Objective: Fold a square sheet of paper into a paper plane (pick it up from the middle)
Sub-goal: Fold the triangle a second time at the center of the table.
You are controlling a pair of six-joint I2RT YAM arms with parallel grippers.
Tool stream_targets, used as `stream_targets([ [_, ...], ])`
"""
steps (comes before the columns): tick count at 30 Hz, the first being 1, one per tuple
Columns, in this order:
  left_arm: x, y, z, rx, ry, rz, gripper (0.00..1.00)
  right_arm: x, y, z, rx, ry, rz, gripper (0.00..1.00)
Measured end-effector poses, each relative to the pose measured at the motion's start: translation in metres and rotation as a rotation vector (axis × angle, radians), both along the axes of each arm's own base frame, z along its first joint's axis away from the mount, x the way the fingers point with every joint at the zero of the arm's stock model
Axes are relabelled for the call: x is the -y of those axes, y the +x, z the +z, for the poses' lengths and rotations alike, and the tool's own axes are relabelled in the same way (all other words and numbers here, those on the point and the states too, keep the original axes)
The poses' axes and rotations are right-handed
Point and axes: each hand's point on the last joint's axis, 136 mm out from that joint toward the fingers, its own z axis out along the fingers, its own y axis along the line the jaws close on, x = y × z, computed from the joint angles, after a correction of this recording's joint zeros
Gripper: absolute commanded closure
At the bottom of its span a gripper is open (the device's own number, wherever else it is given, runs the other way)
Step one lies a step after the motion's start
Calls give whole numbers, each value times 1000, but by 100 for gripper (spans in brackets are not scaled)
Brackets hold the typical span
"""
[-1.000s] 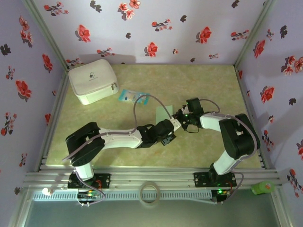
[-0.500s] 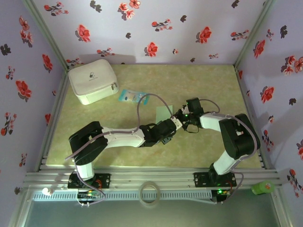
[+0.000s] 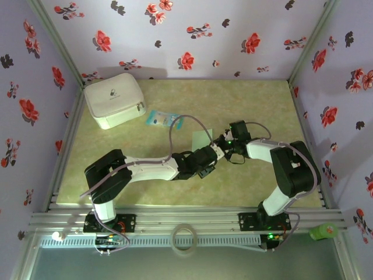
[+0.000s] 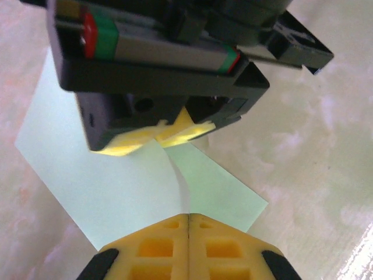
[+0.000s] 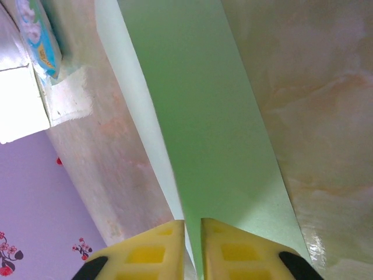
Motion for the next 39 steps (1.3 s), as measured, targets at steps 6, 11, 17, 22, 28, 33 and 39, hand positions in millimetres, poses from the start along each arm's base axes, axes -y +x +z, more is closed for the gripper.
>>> stream_targets([
  [6,-1,3,-6,-132,-68,6,100,15,-2,10,41,-65,-7,59],
  [11,-5,12,-7,-297,-173,39,100,40,-1,23,88,-148,-66,54],
  [17,-5,16,-4,-421,-265,56,100,58,-16,29,156,-190,-107,61],
  [22,-1,13,0,-483,-311,47,100,59,-37,12,108,-180,-86,77],
  [28,-4,12,-3,-522,-331,60,100,37,-50,9,92,-114,-10,90],
  [33,-5,16,-2,-529,-345,74,100,15,-64,-3,65,-114,79,97],
  [39,-7,18,-3,-536,-353,91,100,5,-69,-16,31,-129,119,98],
])
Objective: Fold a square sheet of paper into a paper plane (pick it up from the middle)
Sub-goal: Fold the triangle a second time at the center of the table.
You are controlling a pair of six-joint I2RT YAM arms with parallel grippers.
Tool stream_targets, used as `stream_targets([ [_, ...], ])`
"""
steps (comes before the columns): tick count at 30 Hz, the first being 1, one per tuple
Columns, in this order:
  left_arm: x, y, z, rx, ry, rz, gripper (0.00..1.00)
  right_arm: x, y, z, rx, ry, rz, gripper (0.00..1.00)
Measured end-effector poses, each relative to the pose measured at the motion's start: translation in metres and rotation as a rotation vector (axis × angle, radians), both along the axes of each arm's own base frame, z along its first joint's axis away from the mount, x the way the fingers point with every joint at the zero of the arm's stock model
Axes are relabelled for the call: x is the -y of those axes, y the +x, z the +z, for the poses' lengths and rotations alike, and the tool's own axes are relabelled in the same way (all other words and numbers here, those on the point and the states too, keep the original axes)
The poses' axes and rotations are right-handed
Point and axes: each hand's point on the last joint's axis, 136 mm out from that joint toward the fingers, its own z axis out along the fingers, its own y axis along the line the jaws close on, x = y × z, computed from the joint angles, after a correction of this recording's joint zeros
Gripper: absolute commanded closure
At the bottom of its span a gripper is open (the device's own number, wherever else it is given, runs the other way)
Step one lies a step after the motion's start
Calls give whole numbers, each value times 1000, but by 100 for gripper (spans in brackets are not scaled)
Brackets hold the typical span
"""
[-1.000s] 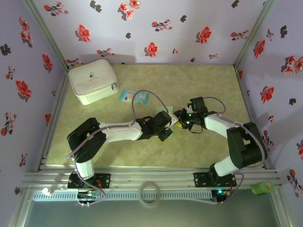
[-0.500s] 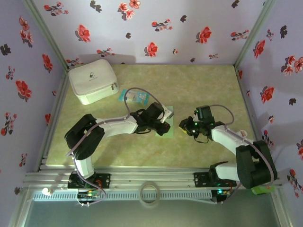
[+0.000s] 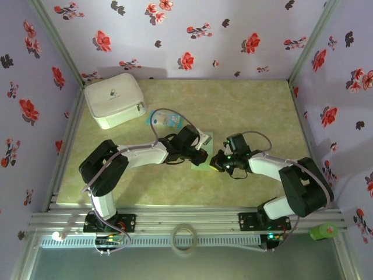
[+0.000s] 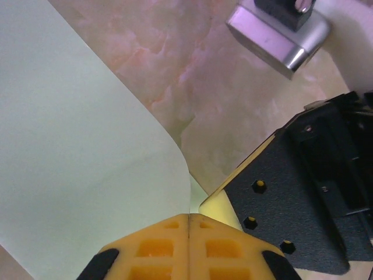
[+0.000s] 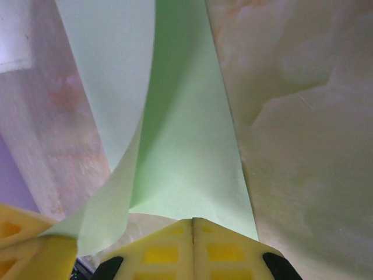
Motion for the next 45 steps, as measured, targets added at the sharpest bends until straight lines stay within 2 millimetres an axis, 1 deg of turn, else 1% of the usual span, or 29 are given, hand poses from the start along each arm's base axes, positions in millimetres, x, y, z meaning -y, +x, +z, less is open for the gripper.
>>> stream_targets([
  [5,0,0,0,-1,-2,3,100,-1,3,-6,-7,-28,19,98],
  [9,0,1,0,-7,-10,9,100,7,1,-17,-25,-108,54,98],
  [18,-6,16,1,-42,-42,57,100,22,1,-17,-5,-246,141,98],
  [25,-9,25,-16,-68,-34,80,100,28,0,-18,-4,-278,163,98],
  [30,-11,26,-30,-85,-11,86,100,29,-1,-17,-7,-287,170,98],
  [38,-16,33,-33,-74,-1,110,100,31,-1,-18,-10,-293,177,98],
  [45,-17,37,-41,-77,14,116,100,31,-1,-18,-9,-292,178,98],
])
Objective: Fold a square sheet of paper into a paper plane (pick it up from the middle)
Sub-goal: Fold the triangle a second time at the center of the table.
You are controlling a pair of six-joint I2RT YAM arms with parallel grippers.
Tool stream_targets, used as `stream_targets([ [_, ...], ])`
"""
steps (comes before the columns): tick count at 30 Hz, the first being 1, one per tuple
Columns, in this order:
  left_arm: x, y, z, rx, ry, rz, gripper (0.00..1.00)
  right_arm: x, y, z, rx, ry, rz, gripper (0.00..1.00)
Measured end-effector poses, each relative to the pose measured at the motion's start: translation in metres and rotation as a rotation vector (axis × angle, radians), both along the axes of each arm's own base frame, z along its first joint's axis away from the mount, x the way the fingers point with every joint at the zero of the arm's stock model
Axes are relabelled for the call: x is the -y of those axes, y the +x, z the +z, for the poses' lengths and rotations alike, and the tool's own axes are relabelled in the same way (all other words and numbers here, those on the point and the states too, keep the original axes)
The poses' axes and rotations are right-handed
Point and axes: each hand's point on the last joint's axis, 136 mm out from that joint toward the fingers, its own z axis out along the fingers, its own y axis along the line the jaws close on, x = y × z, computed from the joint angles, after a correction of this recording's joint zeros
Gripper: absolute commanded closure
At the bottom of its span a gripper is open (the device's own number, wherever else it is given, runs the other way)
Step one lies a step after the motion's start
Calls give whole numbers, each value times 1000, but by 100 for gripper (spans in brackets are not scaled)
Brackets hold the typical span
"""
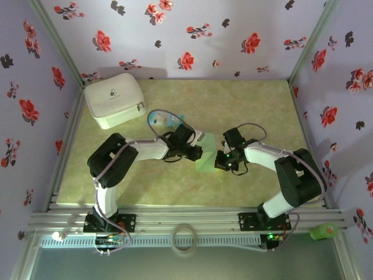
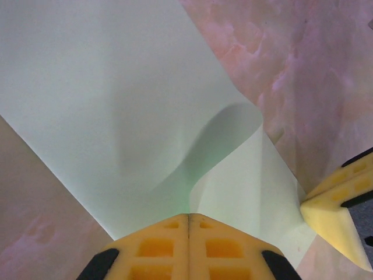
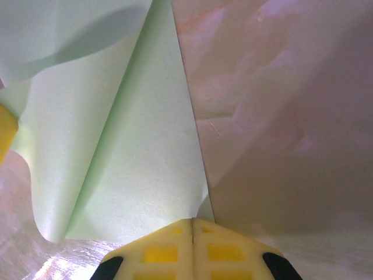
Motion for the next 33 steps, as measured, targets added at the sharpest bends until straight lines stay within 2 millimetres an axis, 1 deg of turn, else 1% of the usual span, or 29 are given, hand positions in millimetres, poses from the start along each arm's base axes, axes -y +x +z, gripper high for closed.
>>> stream_targets([
  [6,3,6,-1,6,1,7,100,0,0,0,3,-1,6,98],
  [10,2,6,-2,7,4,6,100,0,0,0,1,-2,6,97],
  [17,1,5,-3,1,11,6,100,0,0,1,-3,11,-1,93],
  [20,1,5,-3,0,11,5,100,-5,2,6,-5,49,-16,92],
  [23,1,5,-3,1,11,6,100,-16,8,16,16,114,-23,92],
  [26,1,5,-3,1,11,6,100,-24,13,21,29,155,-28,92],
  [28,1,5,-3,0,10,5,100,-26,15,20,32,164,-32,93],
  [33,1,5,-3,1,11,6,100,-23,12,6,-8,136,-38,95],
])
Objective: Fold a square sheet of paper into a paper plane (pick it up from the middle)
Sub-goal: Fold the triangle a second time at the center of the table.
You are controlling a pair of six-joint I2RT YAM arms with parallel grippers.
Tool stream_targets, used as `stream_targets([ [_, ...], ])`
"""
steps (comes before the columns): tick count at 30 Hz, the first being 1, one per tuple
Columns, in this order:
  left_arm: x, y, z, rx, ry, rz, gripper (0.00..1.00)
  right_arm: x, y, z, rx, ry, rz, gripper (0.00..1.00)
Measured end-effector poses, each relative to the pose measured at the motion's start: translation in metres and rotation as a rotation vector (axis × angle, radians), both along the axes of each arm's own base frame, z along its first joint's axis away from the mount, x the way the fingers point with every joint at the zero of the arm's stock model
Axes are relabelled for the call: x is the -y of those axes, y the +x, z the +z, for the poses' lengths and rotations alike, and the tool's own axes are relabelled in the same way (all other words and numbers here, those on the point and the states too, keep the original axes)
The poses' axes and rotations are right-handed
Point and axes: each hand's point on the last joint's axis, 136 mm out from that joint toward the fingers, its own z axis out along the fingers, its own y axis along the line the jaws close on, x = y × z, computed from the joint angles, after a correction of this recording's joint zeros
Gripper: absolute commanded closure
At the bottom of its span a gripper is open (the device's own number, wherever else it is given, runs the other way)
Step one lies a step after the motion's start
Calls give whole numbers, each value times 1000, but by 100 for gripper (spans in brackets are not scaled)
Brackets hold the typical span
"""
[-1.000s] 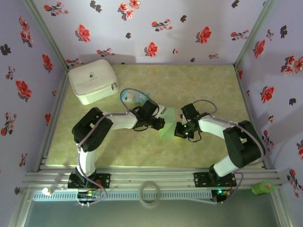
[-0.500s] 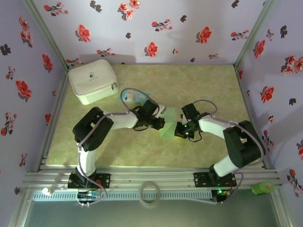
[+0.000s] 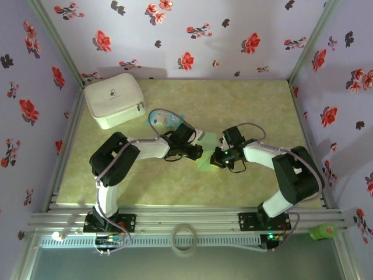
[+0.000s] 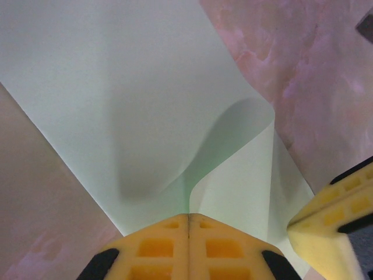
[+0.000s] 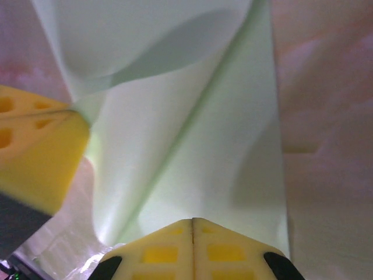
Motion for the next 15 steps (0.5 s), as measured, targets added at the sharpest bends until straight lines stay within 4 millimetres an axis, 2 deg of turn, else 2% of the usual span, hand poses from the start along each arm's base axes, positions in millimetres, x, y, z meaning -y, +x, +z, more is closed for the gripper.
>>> stream_targets([
  [15,0,1,0,3,2,3,100,9,-6,-5,0,-58,46,97],
])
